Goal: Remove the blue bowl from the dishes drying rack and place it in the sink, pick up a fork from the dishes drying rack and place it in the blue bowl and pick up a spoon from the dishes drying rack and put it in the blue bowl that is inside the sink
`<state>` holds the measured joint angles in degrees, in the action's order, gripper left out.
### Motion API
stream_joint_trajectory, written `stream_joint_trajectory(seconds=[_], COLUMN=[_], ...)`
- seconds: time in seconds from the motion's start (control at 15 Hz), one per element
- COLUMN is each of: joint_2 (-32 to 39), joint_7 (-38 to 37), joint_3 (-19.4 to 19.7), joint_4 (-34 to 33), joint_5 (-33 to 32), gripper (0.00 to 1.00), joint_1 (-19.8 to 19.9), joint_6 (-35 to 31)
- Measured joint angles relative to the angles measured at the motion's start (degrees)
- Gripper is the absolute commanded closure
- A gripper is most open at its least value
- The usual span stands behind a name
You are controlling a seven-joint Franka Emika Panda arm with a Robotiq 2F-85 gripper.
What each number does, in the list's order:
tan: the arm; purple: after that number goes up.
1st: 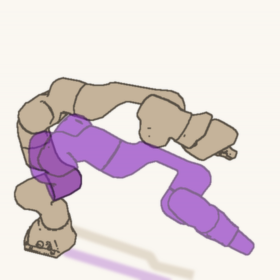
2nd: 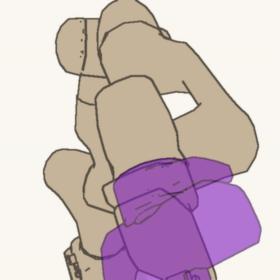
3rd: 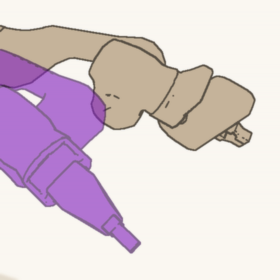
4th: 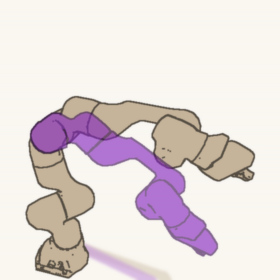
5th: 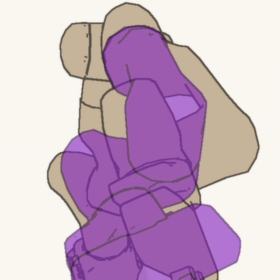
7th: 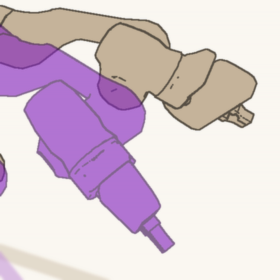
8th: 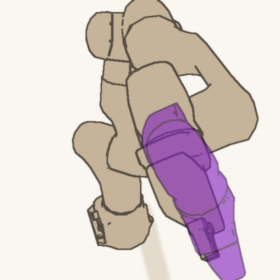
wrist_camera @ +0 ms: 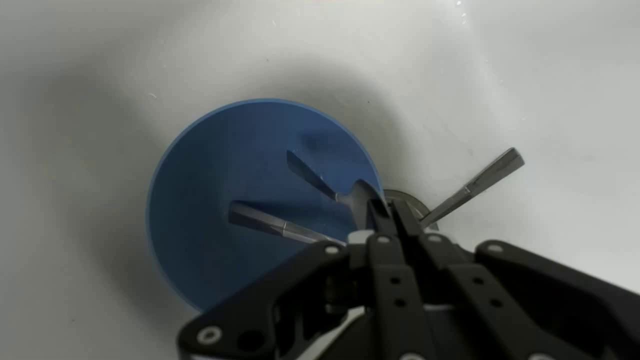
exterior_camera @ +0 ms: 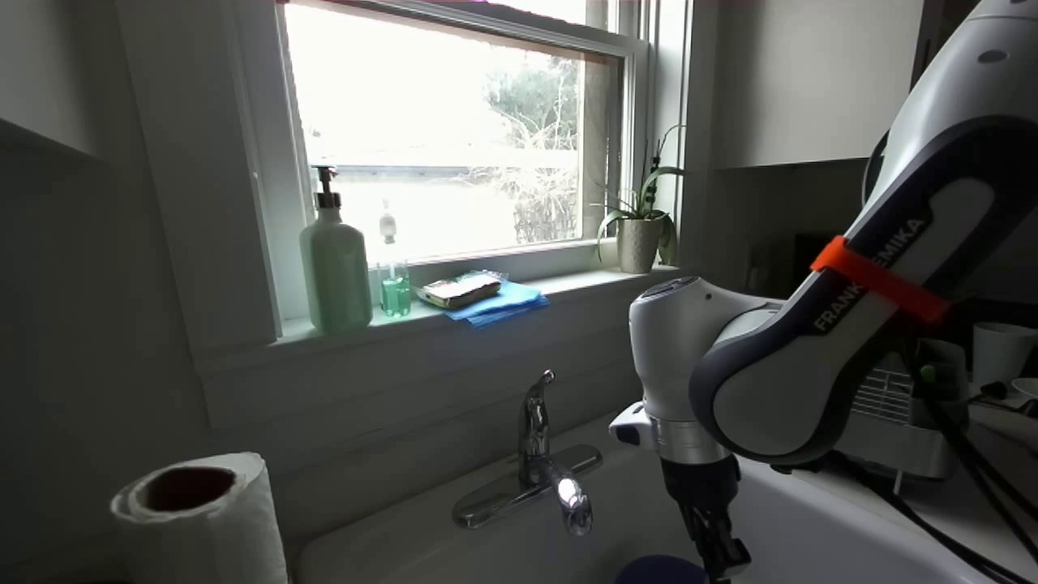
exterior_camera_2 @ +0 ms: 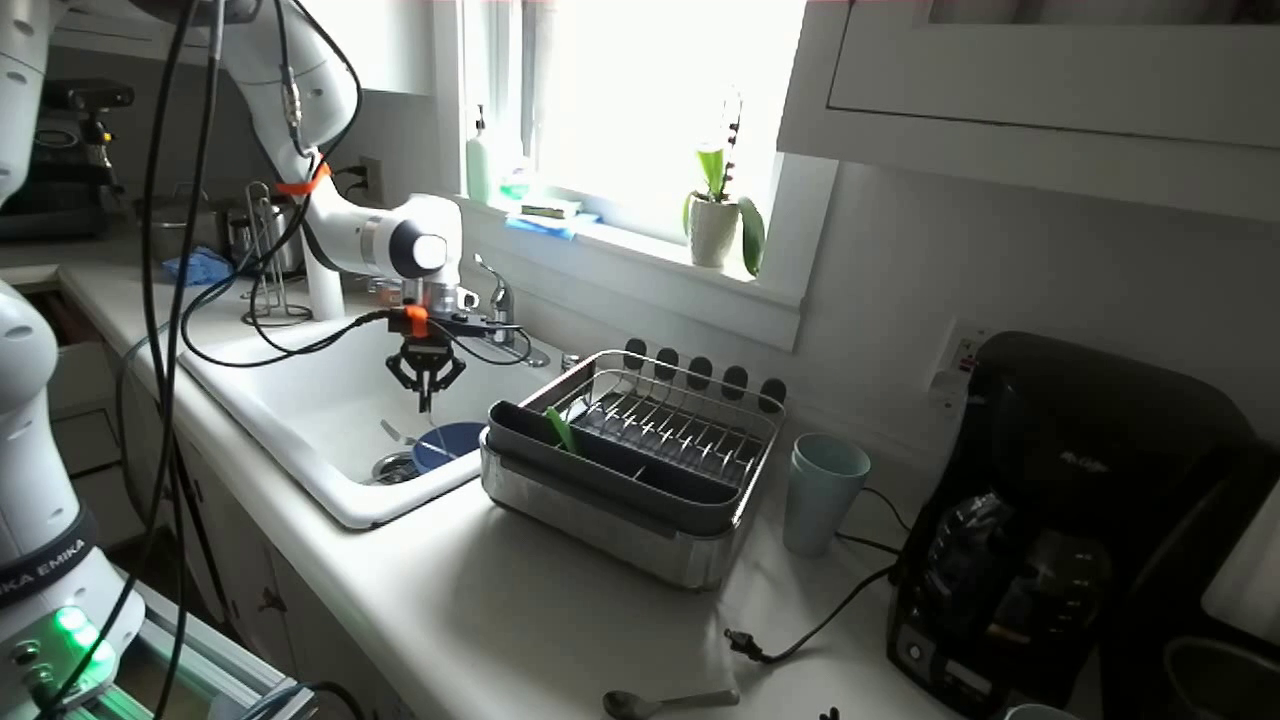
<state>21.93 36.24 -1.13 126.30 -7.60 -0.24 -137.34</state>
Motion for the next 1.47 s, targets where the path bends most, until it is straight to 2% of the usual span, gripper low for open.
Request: stream_joint_trajectory(seconds=[0.2,0.33,0.6,1.0,1.47], joint_2=[3.4,5.3,8.4,10.2,9.3], joint_7=[-5.7,-9.1,-13.8,-15.0,-14.4], joint_3=[0.4,0.5,0.5,0.5,-0.7], joint_4=[-2.5,-4.2,-7.5,-10.3,-11.2], joint_5=[-2.9,-4.5,-6.3,-6.3,-4.5], gripper=[0.99,0.69,0.42,0.02,0.00], joint_1=[0.0,0.0,-0.2,-0.2,1.3], joint_6=[0.0,0.0,0.1,0.3,0.2])
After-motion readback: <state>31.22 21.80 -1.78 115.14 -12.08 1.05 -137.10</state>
